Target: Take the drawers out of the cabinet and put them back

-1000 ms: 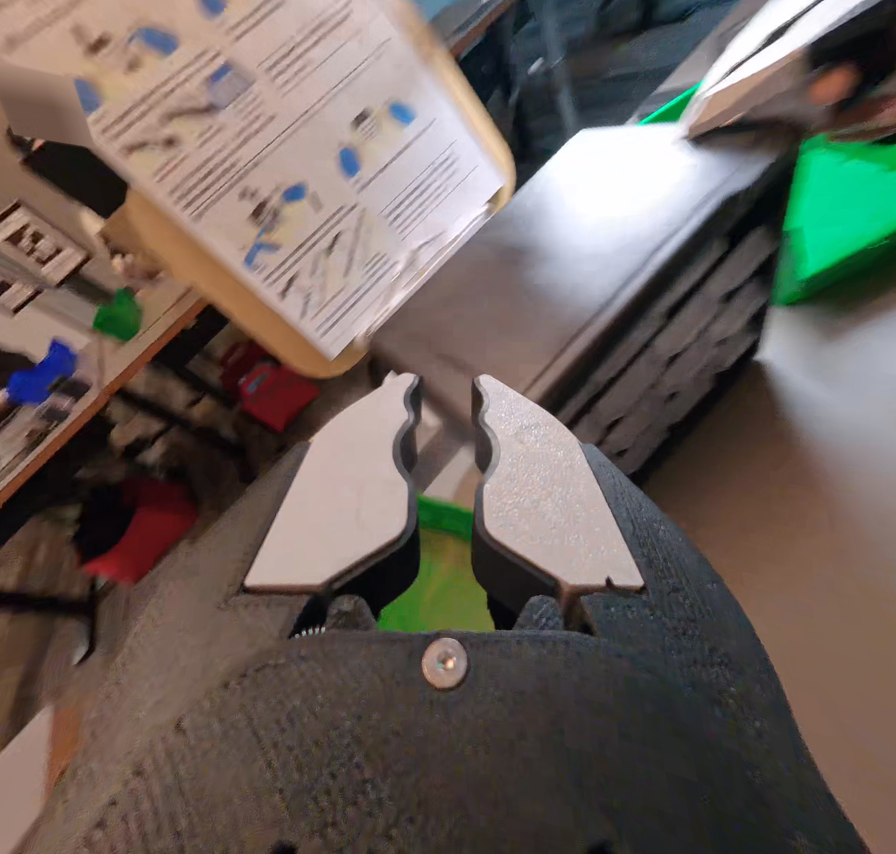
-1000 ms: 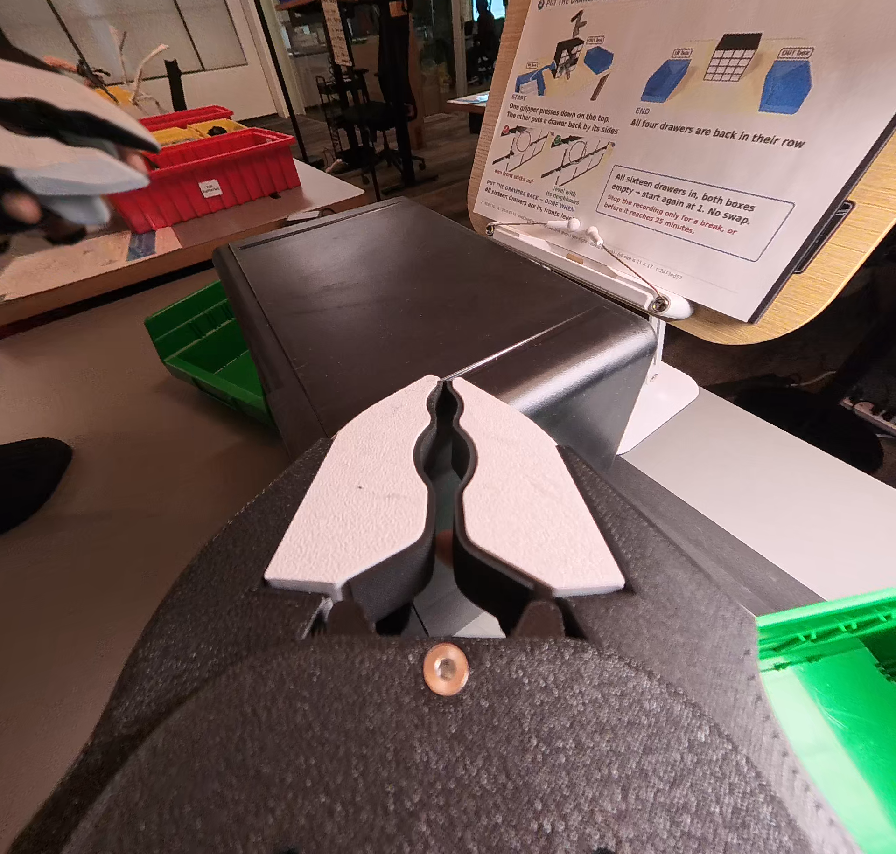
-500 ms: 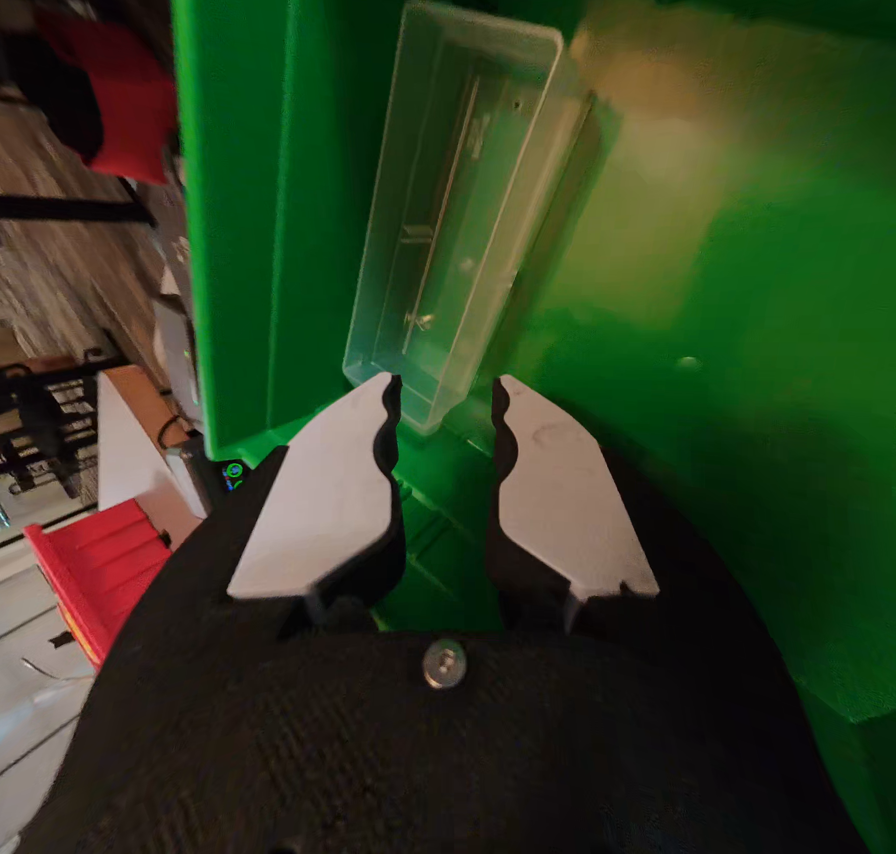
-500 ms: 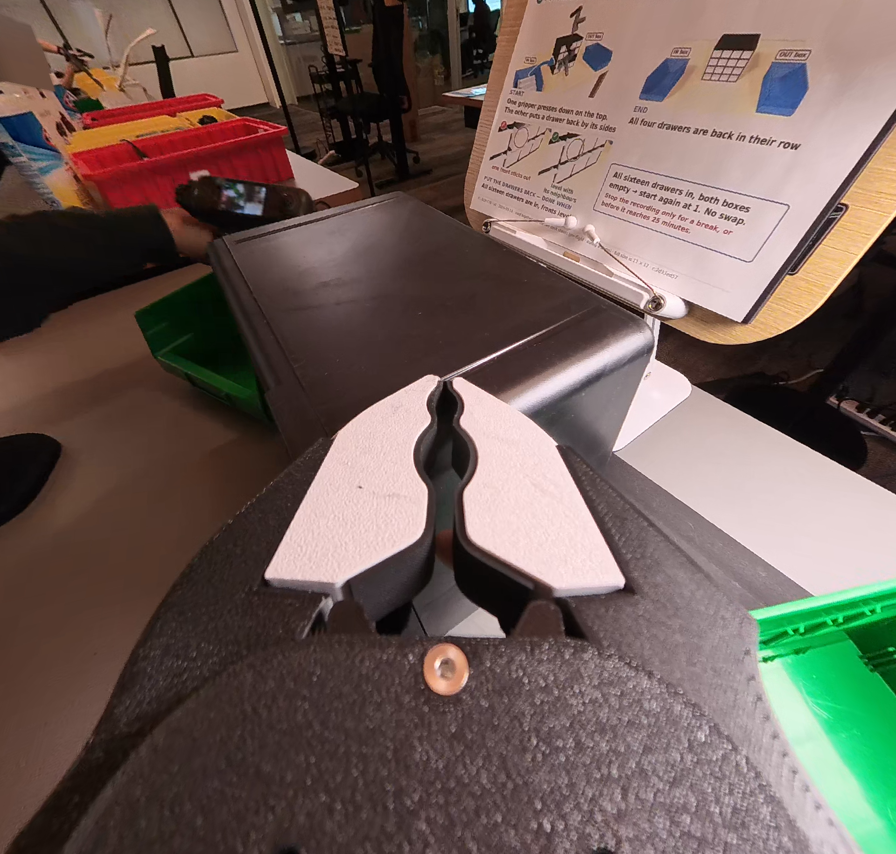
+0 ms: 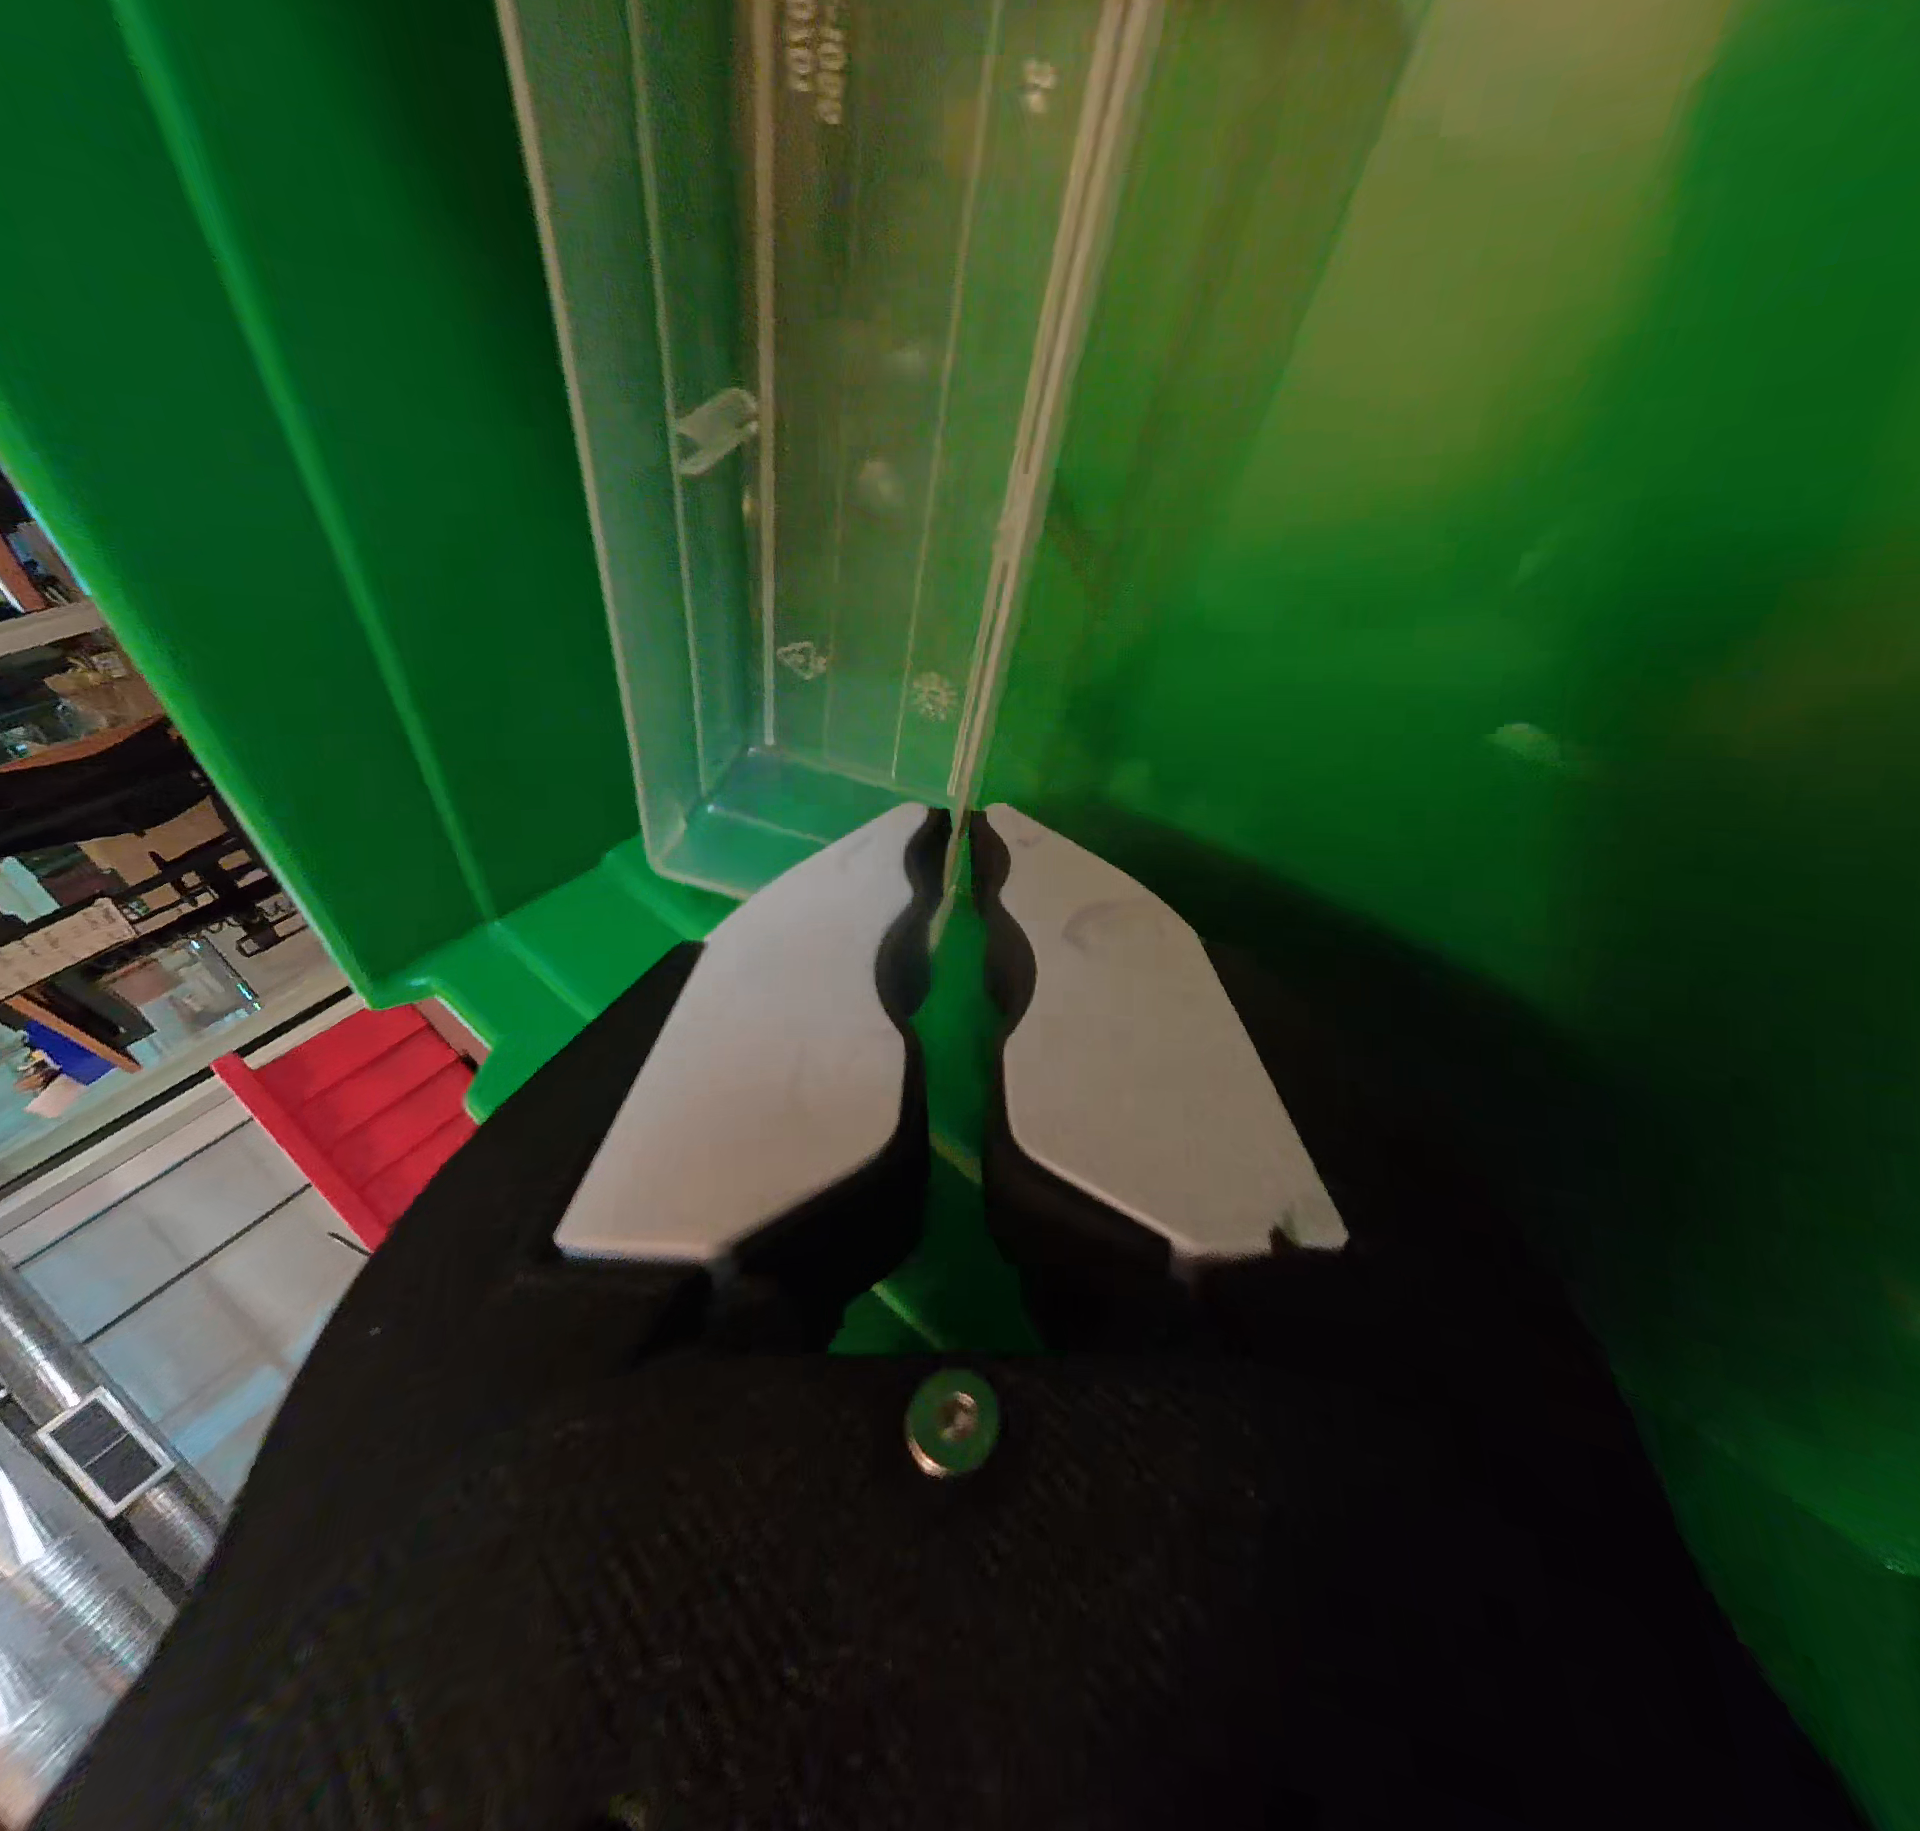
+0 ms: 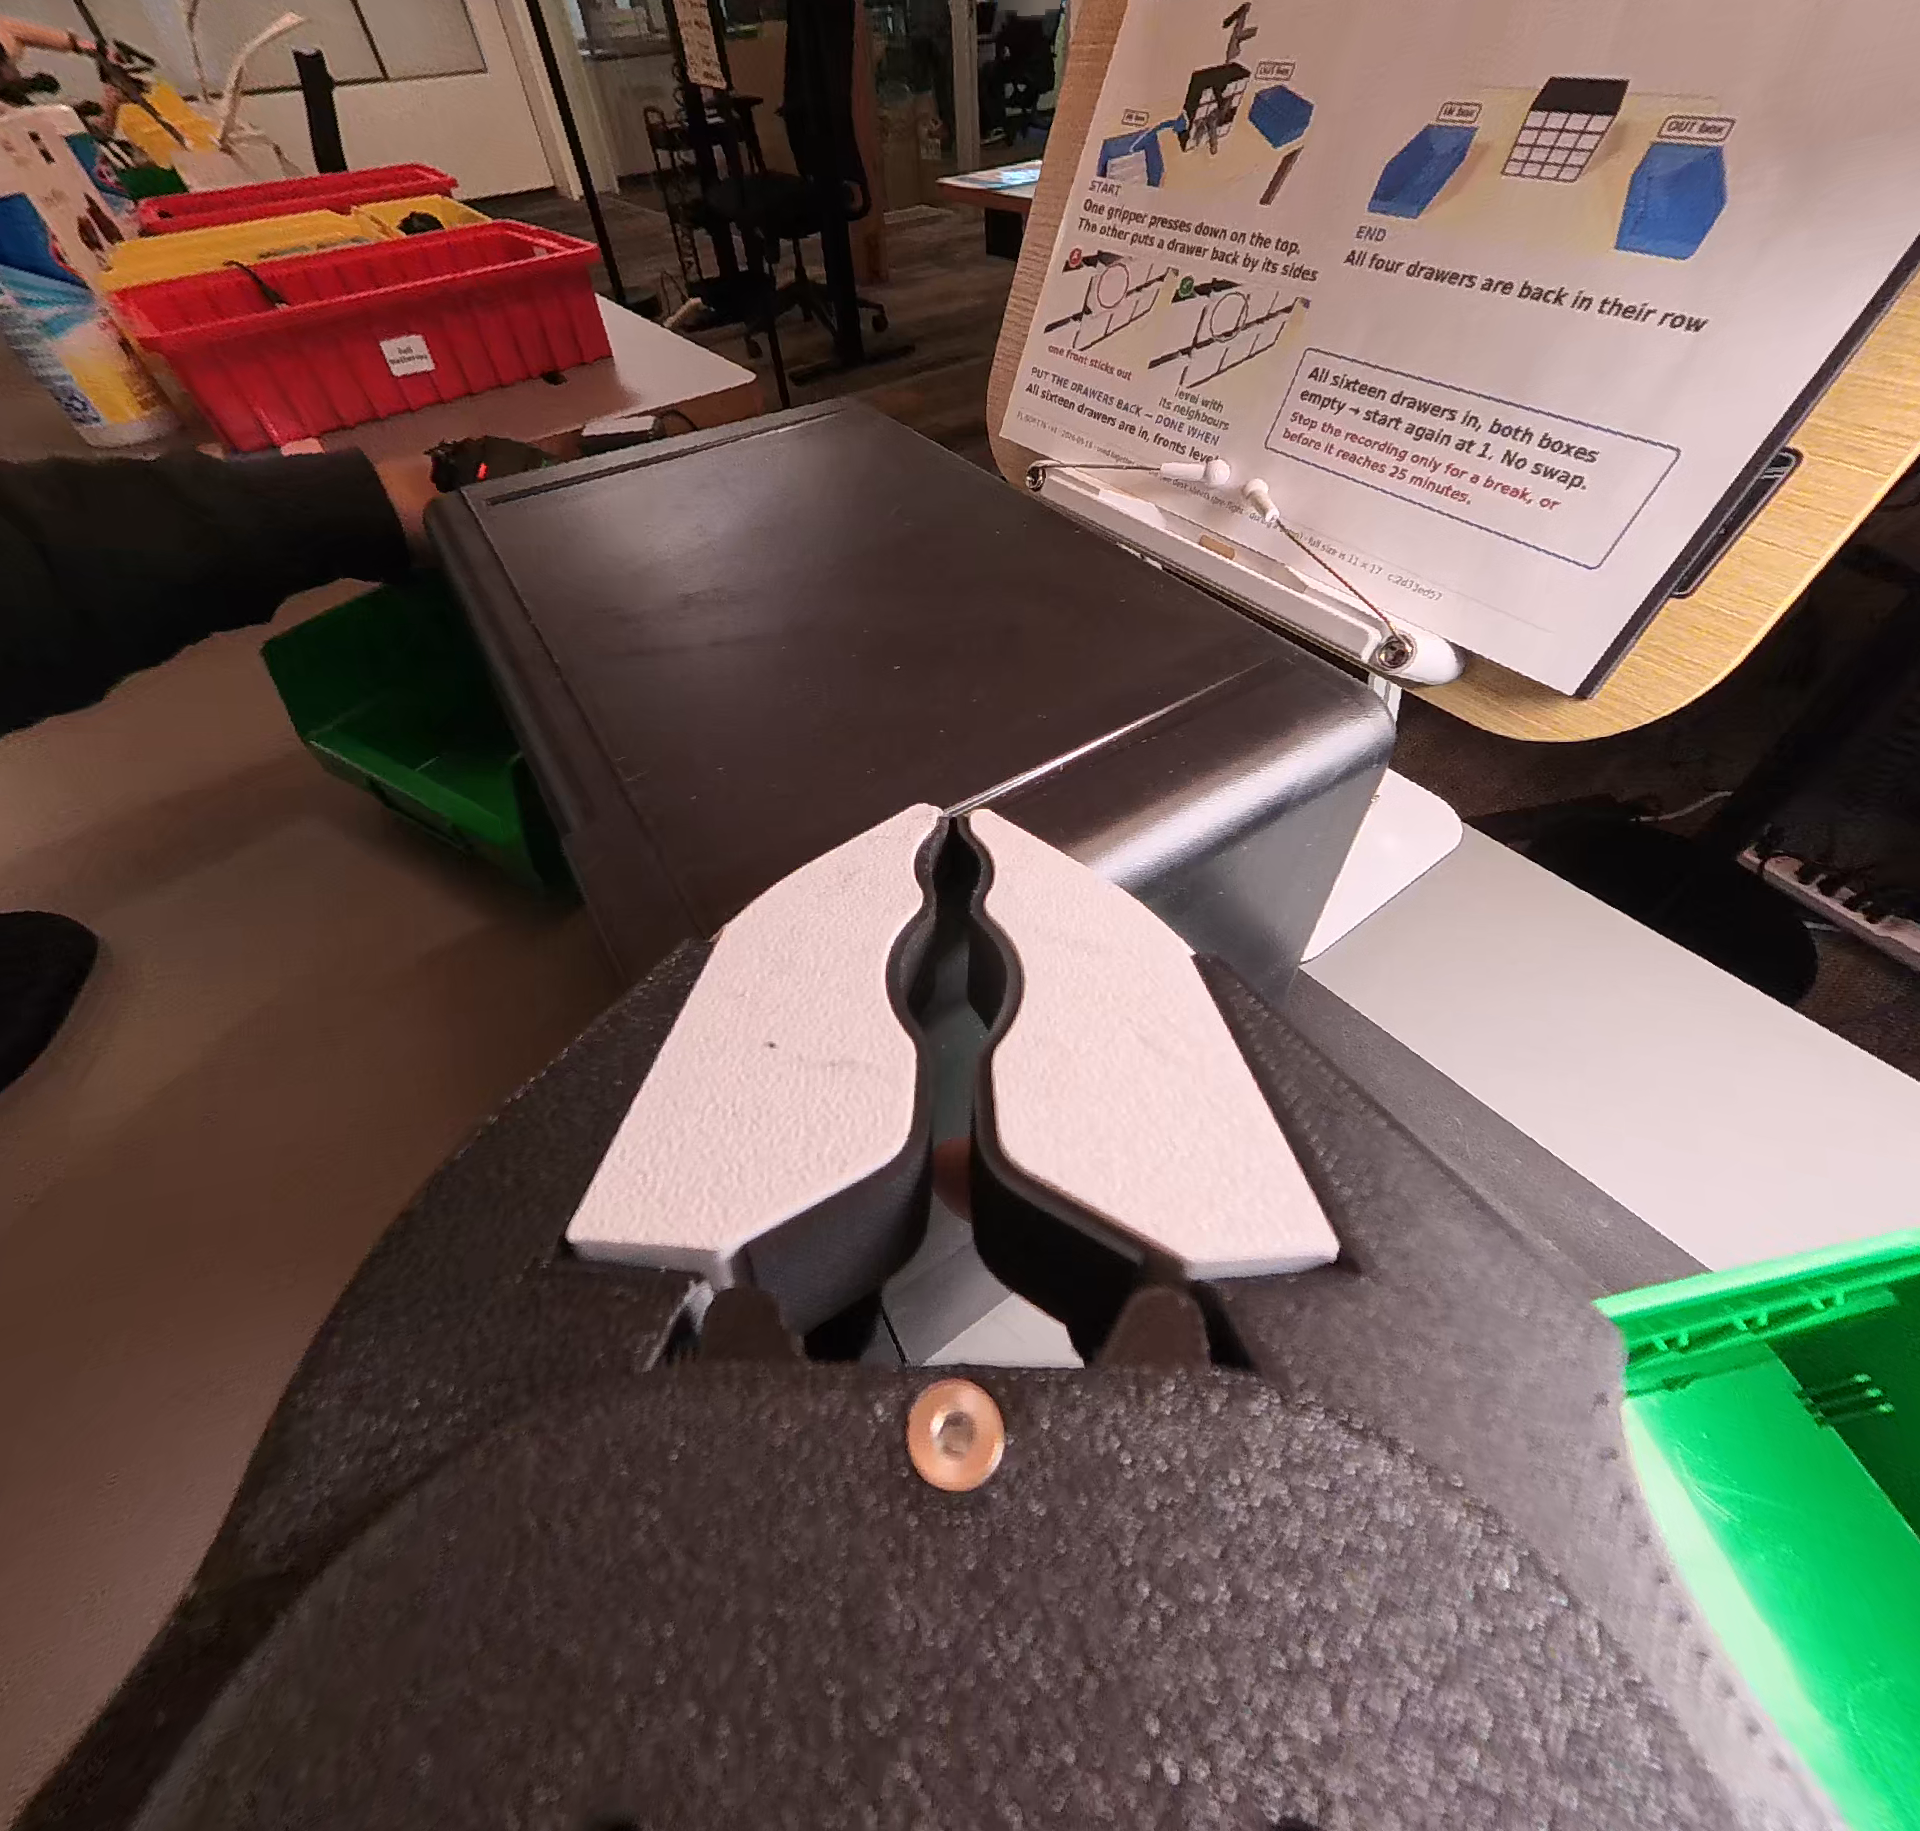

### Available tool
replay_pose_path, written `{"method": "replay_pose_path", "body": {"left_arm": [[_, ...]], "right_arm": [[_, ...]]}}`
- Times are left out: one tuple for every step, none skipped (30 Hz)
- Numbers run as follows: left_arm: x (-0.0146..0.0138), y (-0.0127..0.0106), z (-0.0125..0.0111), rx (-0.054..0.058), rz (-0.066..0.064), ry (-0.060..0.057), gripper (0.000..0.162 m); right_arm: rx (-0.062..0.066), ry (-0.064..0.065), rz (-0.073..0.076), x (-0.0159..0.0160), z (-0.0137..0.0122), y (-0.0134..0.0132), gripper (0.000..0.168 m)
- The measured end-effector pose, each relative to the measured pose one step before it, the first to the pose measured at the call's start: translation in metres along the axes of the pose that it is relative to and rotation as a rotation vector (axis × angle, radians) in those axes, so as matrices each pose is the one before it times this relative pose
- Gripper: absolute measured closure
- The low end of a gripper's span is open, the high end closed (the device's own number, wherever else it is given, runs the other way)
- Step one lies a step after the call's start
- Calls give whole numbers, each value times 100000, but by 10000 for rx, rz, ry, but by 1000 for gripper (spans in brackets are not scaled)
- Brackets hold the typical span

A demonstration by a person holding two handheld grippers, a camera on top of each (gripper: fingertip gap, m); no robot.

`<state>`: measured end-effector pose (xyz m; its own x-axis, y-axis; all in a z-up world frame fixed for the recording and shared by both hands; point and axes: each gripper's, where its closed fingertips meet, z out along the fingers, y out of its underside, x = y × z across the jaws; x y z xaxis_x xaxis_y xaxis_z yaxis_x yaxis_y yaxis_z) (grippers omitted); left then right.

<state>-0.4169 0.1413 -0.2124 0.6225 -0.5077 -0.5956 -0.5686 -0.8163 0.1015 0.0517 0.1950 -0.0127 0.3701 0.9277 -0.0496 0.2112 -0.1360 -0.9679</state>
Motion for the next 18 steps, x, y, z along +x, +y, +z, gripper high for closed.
{"method": "replay_pose_path", "body": {"left_arm": [[392,48,-216,-13,71,86,159],[561,27,-302,-1,47,192,160],[667,-57,-401,54,54,225,160],[685,-113,-506,102,20,222,160],[758,-131,-560,108,-69,270,160],[825,-134,-579,114,-153,329,160],[932,-152,-561,124,-203,408,160],[1028,-156,-553,143,-217,488,160],[937,-125,-507,133,-190,436,160],[782,-100,-413,138,-137,345,160],[774,-168,-353,209,-112,374,160],[873,-248,-306,262,-145,473,159],[877,-300,-263,289,-176,507,158],[782,-311,-191,292,-133,442,157],[741,-290,-135,280,-23,395,155],[802,-284,-108,294,123,406,154],[891,-282,-111,315,285,431,151],[960,-248,-135,302,443,420,146]], "right_arm": [[-7,7,-5,-1,-2,-2,168],[-5,8,-8,3,2,6,168],[-2,6,-9,-8,-2,-7,168],[-1,3,-3,6,2,11,168],[2,-4,4,2,5,-4,168],[6,-9,9,-5,1,2,168],[8,-10,16,11,0,0,168],[5,-7,14,-6,-2,-6,168],[2,3,2,3,4,7,168],[-3,14,-8,2,-2,-5,168],[-8,20,-13,0,2,10,168],[-8,22,-17,-4,-4,2,168],[-5,22,-13,-7,-2,-3,168],[-1,17,-6,4,1,1,168],[3,9,0,-7,-2,8,168],[5,0,10,6,-2,-5,168],[9,-9,14,-8,4,-1,168],[8,-21,13,-24,-19,6,168]]}}
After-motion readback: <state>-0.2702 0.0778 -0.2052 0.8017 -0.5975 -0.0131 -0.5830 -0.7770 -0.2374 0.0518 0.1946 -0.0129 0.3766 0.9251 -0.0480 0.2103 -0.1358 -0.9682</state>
